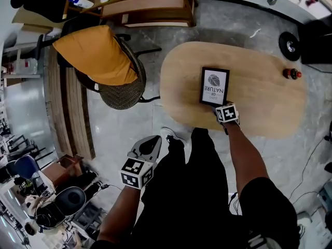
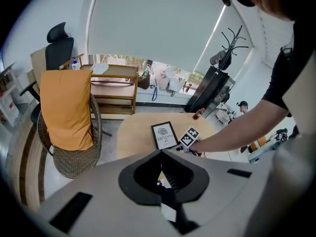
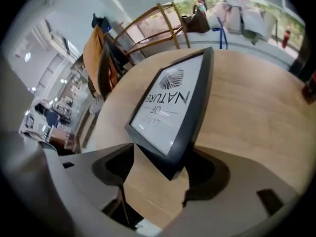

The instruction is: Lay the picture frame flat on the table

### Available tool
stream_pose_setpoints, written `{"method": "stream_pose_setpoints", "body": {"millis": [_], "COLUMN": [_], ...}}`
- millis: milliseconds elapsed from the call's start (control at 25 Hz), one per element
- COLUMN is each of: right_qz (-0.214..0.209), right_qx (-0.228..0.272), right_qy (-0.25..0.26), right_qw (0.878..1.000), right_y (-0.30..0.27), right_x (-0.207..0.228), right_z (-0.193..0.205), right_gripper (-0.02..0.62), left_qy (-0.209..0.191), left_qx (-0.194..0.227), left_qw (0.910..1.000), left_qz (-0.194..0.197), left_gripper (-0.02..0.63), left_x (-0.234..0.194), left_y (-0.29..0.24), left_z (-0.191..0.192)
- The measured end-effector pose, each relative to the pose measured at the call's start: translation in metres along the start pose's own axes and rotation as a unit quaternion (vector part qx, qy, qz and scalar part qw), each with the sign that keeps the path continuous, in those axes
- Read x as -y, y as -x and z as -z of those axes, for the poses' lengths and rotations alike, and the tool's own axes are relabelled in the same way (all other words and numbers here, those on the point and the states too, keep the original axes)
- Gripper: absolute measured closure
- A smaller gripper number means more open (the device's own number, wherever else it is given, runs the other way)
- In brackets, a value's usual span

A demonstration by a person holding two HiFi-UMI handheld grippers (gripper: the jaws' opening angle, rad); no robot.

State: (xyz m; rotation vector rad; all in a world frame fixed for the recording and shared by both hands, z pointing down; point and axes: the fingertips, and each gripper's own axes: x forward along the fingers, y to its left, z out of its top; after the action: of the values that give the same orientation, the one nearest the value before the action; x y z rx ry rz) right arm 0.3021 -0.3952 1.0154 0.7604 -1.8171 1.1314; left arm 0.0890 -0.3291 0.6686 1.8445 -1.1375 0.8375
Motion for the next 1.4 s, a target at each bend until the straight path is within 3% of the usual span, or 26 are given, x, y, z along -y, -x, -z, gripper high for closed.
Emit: {"method": "stream_pose_setpoints", "body": {"millis": [160, 360, 560, 640, 720, 800, 920, 960, 1000, 1120, 1200, 1400], "right_qz": [0.063, 0.082, 0.089, 0.104, 0.091, 0.073, 0.03, 0.008, -0.017, -0.1, -0.131, -0.134], "right_qx": [-0.068, -0.076, -0.049, -0.035, 0.004, 0.046, 0.116, 0.141, 0.165, 0.229, 0.258, 0.311], "right_qy": [0.059, 0.057, 0.038, 0.014, -0.018, -0.037, -0.074, -0.095, -0.115, -0.156, -0.149, -0.079], "right_qw": [0.994, 0.992, 0.994, 0.994, 0.996, 0.996, 0.99, 0.985, 0.979, 0.956, 0.946, 0.938], "right_y": [-0.009, -0.005, 0.019, 0.041, 0.062, 0.085, 0.127, 0.143, 0.16, 0.206, 0.235, 0.304], "right_x": [0.016, 0.022, 0.019, 0.019, 0.005, -0.018, -0.064, -0.083, -0.104, -0.18, -0.232, -0.331], "right_z": [0.01, 0.01, 0.005, 0.001, -0.009, -0.016, -0.02, -0.018, -0.014, 0.0, 0.009, 0.032], "right_gripper": [0.305, 0.305, 0.305, 0.305, 0.305, 0.321, 0.469, 0.538, 0.566, 0.586, 0.592, 0.592], "left_qy": [0.012, 0.001, -0.013, -0.025, -0.042, -0.062, -0.086, -0.093, -0.101, -0.122, -0.132, -0.147], "left_qx": [0.001, 0.012, 0.029, 0.045, 0.06, 0.073, 0.092, 0.097, 0.102, 0.114, 0.118, 0.146], "left_qw": [0.9999, 0.9998, 0.9995, 0.9986, 0.9969, 0.9944, 0.9898, 0.9881, 0.9862, 0.9804, 0.9775, 0.967], "left_qz": [-0.004, -0.013, 0.001, 0.014, 0.029, 0.044, 0.067, 0.075, 0.082, 0.105, 0.115, 0.149], "left_gripper": [0.601, 0.601, 0.601, 0.601, 0.601, 0.601, 0.601, 0.601, 0.601, 0.601, 0.601, 0.601], "left_x": [-0.003, -0.012, -0.008, -0.004, 0.001, 0.004, 0.009, 0.01, 0.012, 0.017, 0.018, 0.031], "left_y": [0.003, 0.01, 0.022, 0.028, 0.037, 0.048, 0.065, 0.071, 0.078, 0.104, 0.121, 0.156], "left_z": [0.002, -0.001, -0.005, -0.014, -0.021, -0.023, -0.02, -0.018, -0.015, 0.0, 0.011, 0.031]}}
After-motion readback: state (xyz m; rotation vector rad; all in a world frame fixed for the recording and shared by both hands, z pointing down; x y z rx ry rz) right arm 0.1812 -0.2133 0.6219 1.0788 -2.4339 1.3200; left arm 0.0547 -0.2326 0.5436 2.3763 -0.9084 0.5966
